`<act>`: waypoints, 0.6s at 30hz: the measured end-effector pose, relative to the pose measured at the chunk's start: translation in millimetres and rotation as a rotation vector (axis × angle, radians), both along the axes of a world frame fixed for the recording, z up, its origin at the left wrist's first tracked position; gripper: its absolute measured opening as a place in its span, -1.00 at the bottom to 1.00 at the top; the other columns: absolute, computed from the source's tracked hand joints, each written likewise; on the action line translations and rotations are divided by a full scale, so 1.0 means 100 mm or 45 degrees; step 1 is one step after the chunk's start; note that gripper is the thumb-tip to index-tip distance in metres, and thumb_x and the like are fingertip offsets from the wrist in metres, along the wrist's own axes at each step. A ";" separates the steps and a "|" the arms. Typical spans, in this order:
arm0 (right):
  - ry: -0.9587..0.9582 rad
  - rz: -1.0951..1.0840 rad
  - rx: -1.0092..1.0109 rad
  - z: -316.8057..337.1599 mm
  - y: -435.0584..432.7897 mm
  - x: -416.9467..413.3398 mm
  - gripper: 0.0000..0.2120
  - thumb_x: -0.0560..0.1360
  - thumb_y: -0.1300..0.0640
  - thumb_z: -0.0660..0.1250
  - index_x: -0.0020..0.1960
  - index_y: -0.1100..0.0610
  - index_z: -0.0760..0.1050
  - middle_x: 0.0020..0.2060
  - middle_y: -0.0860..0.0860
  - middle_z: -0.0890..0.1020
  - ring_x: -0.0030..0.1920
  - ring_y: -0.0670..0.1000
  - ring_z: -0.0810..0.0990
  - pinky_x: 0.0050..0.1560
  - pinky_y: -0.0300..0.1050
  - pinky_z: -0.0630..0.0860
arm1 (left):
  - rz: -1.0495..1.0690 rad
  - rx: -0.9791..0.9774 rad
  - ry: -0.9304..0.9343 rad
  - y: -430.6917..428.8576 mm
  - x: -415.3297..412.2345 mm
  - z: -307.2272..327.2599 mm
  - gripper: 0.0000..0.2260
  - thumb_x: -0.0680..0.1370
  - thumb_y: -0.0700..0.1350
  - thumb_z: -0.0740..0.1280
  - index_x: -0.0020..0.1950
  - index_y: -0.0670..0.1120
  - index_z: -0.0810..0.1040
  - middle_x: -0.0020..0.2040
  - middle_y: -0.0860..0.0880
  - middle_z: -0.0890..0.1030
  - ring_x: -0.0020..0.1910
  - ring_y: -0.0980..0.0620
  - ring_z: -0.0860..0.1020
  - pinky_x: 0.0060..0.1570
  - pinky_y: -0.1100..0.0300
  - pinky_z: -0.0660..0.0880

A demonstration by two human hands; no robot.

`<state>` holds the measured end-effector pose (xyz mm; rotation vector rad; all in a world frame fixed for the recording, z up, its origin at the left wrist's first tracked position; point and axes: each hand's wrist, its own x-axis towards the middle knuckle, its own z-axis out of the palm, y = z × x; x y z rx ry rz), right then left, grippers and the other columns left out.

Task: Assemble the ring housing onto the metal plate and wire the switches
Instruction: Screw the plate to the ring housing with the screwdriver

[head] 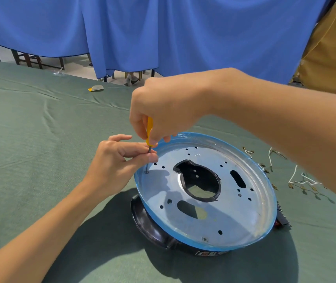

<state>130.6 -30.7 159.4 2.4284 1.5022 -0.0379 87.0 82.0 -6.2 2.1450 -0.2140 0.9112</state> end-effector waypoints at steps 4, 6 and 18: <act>0.041 -0.020 -0.006 -0.06 0.04 0.08 -0.84 0.57 0.17 0.21 -0.16 0.15 0.47 -0.16 0.08 0.68 -0.28 0.02 0.61 -0.40 -0.27 0.42 | -0.054 0.046 0.040 0.02 0.00 -0.03 -0.87 0.50 -0.09 0.36 -0.18 0.08 0.69 -0.09 0.41 0.63 0.07 0.41 0.57 0.31 0.33 0.26; 0.062 -0.018 0.003 -0.06 0.05 0.11 -0.84 0.57 0.15 0.22 -0.16 0.15 0.48 -0.21 0.06 0.68 -0.30 0.00 0.62 -0.40 -0.28 0.44 | -0.068 0.094 0.047 0.02 0.00 -0.03 -0.83 0.53 -0.11 0.33 -0.20 -0.04 0.70 -0.09 0.37 0.65 0.10 0.44 0.55 0.33 0.32 0.23; 0.196 -0.126 0.002 0.00 0.03 0.08 -0.63 0.59 0.10 0.26 -0.38 0.12 0.42 -0.56 -0.07 0.61 -0.45 -0.10 0.64 -0.07 -0.14 0.60 | -0.136 0.200 0.123 0.06 -0.01 0.02 -0.79 0.58 -0.12 0.25 -0.10 -0.02 0.69 -0.06 0.43 0.62 0.10 0.49 0.50 0.37 0.37 0.12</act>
